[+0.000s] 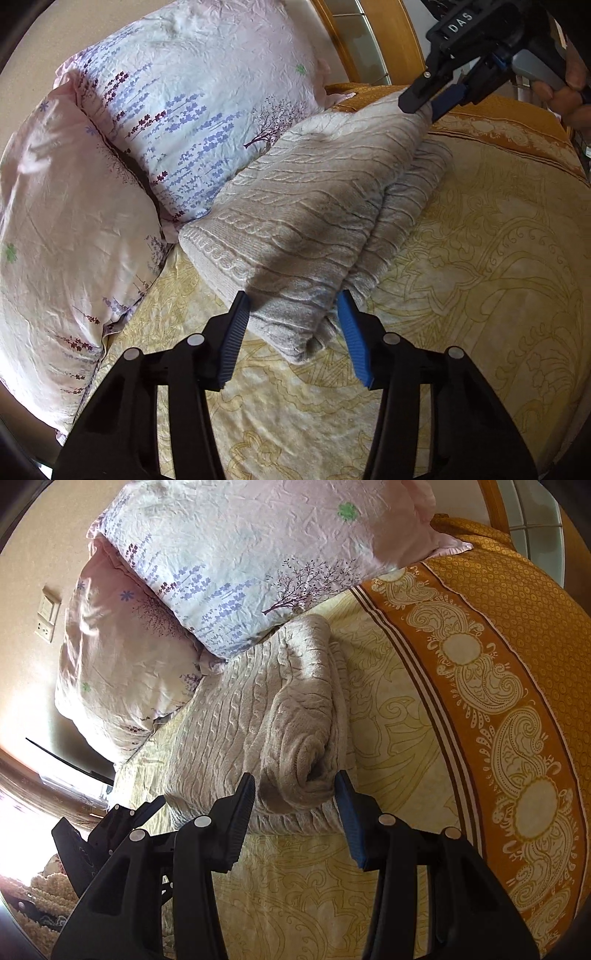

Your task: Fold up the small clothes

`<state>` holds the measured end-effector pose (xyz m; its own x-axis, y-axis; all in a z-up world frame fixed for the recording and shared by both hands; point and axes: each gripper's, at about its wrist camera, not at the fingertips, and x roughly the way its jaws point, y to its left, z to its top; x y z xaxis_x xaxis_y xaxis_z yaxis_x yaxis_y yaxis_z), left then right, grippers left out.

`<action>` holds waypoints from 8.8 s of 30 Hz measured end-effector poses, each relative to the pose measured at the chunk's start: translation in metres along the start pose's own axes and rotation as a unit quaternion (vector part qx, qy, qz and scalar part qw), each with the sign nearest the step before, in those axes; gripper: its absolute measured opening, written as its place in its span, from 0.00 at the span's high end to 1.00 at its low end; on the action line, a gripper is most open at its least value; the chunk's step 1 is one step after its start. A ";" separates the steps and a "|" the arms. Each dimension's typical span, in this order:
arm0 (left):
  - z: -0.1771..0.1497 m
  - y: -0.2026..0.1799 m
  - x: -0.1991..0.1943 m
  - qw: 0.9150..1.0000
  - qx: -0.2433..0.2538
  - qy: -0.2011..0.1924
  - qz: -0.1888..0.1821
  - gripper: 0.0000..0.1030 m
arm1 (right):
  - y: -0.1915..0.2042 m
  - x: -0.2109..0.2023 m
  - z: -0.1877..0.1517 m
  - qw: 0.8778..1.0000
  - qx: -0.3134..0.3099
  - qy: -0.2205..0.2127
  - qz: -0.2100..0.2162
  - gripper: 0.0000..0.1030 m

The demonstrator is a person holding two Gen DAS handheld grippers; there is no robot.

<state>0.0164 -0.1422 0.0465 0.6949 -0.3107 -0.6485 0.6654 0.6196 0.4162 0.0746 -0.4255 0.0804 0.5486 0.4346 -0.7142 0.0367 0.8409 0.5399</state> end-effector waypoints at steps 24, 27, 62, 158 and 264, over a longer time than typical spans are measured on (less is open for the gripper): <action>-0.001 0.061 -0.022 0.982 -0.155 0.003 -0.107 0.95 | 0.024 -0.030 0.004 0.997 -0.031 -0.071 0.026 0.85; -0.008 0.058 -0.019 0.978 -0.164 0.014 -0.126 0.96 | 0.014 -0.018 -0.005 0.999 -0.019 -0.046 0.001 0.85; 0.072 0.100 0.051 0.952 -0.279 0.075 -0.098 0.11 | -0.006 0.074 0.101 0.999 0.041 0.001 -0.009 0.91; -0.021 0.199 0.079 0.896 -0.396 0.200 0.015 0.02 | 0.099 0.189 0.068 0.990 0.018 0.111 0.083 0.87; -0.112 0.116 -0.034 0.867 -0.438 0.223 0.080 0.02 | 0.151 0.091 -0.111 0.956 -0.196 -0.004 -0.216 0.01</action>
<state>0.0395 0.0207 0.0452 0.4557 0.0183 -0.8900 -0.0281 0.9996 0.0061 0.0370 -0.2232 0.0478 0.5590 0.0175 -0.8290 -0.0532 0.9985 -0.0148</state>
